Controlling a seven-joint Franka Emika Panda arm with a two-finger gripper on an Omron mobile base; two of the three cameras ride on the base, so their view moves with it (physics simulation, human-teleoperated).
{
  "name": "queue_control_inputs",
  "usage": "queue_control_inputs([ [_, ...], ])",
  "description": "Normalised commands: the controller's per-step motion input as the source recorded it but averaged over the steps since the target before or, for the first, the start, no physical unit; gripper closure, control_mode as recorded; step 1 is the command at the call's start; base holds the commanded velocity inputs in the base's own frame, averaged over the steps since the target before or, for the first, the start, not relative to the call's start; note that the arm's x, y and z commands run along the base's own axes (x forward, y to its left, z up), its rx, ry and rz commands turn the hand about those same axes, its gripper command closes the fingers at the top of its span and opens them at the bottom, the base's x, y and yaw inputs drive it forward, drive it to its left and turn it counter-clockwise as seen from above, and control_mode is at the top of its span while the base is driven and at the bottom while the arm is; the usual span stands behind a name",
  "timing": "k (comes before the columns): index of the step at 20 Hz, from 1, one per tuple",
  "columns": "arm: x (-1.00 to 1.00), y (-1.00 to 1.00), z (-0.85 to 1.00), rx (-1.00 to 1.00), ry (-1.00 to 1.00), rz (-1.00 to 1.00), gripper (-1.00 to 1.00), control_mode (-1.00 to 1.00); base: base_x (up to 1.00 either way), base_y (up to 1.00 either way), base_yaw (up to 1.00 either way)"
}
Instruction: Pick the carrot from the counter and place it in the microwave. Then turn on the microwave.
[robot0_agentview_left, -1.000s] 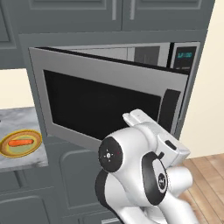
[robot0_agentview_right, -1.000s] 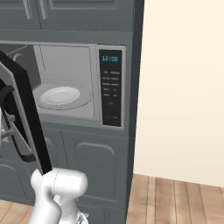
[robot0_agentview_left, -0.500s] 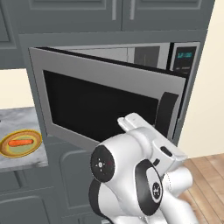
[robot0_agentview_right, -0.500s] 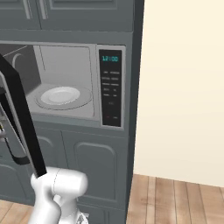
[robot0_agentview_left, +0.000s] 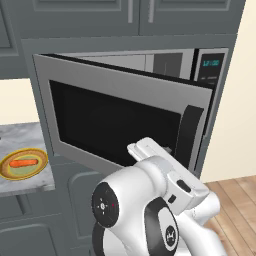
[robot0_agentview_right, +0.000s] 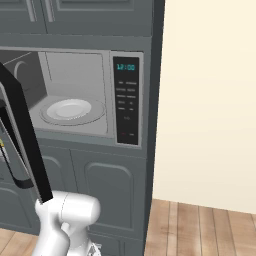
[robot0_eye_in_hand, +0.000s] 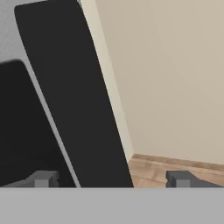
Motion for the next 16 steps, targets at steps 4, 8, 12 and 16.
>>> queue_control_inputs([
  [4,-0.41,0.02,0.00,-0.03,0.00,0.00,-1.00,-1.00,0.00,0.00,0.00],
  [8,-0.53,0.00,0.00,-0.03,-0.03,0.04,-1.00,-1.00,0.00,0.00,0.00],
  [12,-0.47,0.00,-0.04,-0.06,-0.01,0.10,-1.00,-1.00,0.00,0.00,0.00],
  [16,-0.35,-0.10,-0.06,-0.07,-0.03,0.18,-1.00,-1.00,0.00,0.00,0.00],
])
